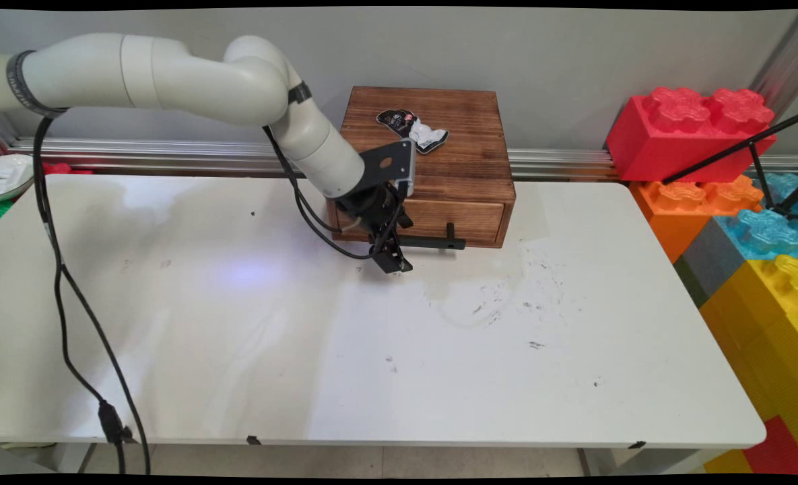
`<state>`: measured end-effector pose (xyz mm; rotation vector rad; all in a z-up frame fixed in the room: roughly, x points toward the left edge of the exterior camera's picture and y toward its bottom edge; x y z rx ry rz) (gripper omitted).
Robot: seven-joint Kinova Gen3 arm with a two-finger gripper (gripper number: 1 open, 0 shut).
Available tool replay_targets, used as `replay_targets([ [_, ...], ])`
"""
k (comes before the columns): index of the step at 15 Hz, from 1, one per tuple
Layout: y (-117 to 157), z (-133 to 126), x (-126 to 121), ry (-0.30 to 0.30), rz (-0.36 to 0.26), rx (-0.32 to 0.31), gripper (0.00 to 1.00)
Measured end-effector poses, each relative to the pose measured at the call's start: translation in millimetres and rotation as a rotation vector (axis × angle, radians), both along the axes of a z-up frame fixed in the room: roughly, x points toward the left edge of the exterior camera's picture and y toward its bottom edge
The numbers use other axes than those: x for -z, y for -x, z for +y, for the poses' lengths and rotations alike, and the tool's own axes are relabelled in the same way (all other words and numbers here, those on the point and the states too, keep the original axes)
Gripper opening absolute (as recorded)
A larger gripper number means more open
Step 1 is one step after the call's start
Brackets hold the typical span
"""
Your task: Open the drawer
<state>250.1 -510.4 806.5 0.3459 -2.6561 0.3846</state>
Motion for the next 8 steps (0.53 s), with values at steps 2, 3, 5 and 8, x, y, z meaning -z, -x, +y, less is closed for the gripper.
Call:
replay_targets([
  [2, 2, 0, 6, -0.001, -0.007, 0.006, 1.0],
  [3, 3, 0, 8, -0.001, -0.009, 0.008, 1.0],
  [5, 5, -1, 13, -0.001, -0.014, 0.012, 1.0],
  [8, 8, -1, 19, -0.002, -0.02, 0.017, 1.0],
])
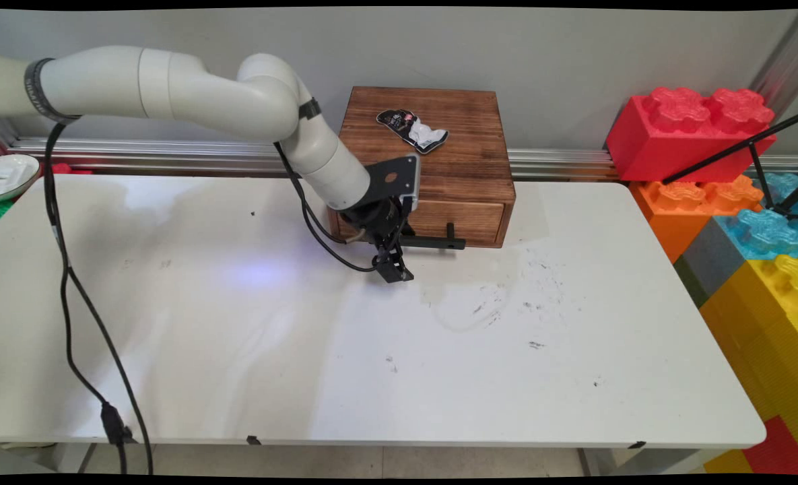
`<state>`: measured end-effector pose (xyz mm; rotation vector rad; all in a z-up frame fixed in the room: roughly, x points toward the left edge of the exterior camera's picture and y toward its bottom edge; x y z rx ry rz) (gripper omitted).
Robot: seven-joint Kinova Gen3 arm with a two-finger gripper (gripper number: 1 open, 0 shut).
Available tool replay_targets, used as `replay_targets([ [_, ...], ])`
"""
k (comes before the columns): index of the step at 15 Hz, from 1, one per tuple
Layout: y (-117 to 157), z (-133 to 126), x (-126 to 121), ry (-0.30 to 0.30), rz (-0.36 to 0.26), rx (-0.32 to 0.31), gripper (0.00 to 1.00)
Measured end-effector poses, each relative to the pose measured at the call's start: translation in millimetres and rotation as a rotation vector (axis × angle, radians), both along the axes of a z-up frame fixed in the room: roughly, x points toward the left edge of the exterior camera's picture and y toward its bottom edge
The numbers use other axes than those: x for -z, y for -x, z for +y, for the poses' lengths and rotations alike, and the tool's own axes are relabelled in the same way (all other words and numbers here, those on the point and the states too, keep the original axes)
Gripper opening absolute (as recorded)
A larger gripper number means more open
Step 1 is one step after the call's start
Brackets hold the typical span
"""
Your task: Open the drawer
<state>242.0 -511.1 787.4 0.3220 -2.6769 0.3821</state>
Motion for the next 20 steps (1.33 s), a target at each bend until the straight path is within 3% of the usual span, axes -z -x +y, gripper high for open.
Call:
replay_targets([
  [10, 7, 6, 13, -0.008, -0.009, 0.017, 1.0],
  [20, 15, 32, 17, -0.04, 0.001, 0.035, 1.0],
])
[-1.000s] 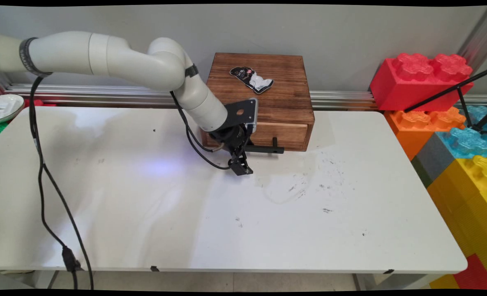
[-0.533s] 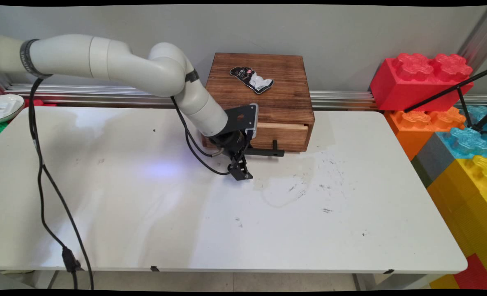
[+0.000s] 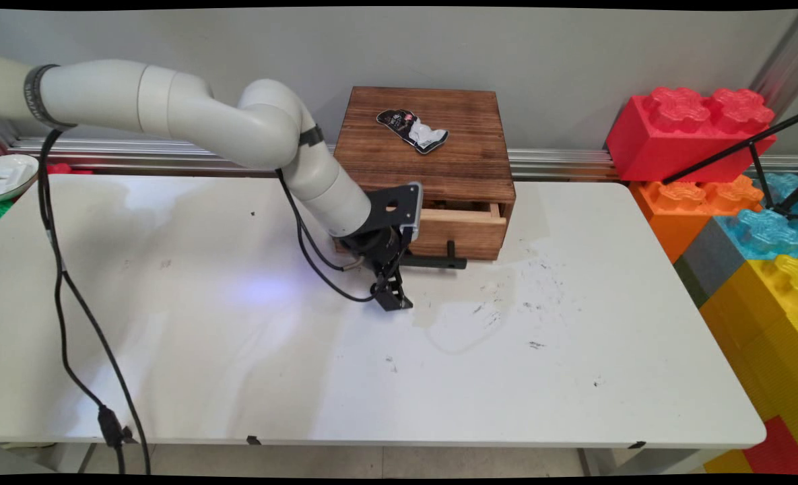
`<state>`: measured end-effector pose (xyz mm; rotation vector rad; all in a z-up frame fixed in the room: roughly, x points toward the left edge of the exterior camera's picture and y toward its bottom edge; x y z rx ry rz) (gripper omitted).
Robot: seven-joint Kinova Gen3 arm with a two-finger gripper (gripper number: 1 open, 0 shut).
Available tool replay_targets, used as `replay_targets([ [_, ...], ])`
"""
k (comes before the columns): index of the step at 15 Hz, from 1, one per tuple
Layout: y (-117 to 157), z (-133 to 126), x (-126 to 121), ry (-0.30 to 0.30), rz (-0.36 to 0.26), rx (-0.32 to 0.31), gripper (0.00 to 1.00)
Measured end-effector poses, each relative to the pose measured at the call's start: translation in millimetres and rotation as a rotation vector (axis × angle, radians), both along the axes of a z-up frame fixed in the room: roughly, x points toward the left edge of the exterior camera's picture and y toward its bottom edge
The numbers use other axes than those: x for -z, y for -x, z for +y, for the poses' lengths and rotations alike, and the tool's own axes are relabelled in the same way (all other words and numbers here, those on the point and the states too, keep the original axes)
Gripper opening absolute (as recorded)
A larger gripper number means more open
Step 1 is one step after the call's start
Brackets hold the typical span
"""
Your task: Open the drawer
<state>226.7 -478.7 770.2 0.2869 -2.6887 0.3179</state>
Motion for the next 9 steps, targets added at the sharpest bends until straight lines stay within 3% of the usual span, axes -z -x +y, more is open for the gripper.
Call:
replay_targets([
  [9, 15, 41, -1, -0.047, 0.021, -0.005, 1.0],
])
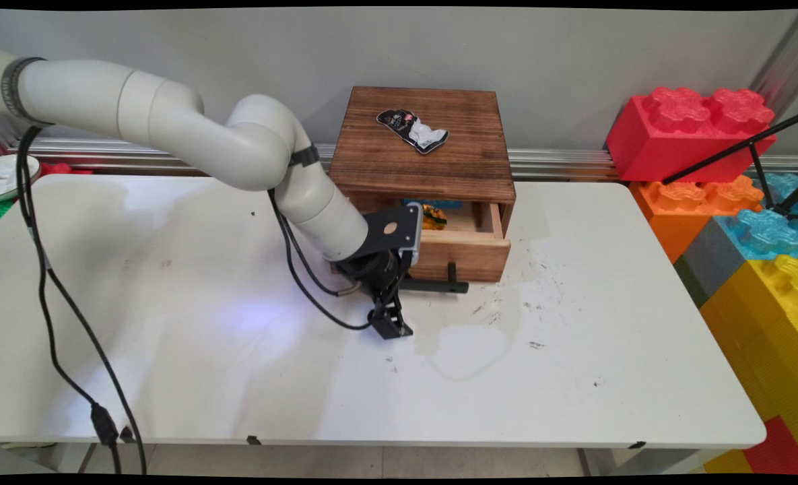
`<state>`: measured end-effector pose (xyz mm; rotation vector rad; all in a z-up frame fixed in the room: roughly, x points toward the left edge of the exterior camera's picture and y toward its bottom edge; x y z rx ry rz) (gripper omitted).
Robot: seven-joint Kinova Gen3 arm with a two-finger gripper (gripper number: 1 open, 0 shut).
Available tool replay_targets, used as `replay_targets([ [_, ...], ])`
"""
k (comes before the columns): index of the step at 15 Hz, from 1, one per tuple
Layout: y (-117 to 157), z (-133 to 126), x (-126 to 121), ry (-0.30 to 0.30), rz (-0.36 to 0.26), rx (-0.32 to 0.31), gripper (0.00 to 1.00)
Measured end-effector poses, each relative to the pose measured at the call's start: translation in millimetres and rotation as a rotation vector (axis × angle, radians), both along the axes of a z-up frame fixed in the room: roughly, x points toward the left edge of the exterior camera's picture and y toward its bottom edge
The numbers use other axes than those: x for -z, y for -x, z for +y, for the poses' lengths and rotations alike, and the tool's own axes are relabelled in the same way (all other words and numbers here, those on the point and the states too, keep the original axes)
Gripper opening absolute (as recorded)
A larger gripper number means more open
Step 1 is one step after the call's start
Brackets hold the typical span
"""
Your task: Open the drawer
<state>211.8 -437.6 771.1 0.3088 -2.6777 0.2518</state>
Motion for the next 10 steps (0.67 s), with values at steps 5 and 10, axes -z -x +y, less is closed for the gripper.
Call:
replay_targets([
  [5, 8, 22, 0, -0.022, 0.01, -0.002, 1.0],
  [10, 14, 46, 0, -0.042, 0.018, 0.006, 1.0],
])
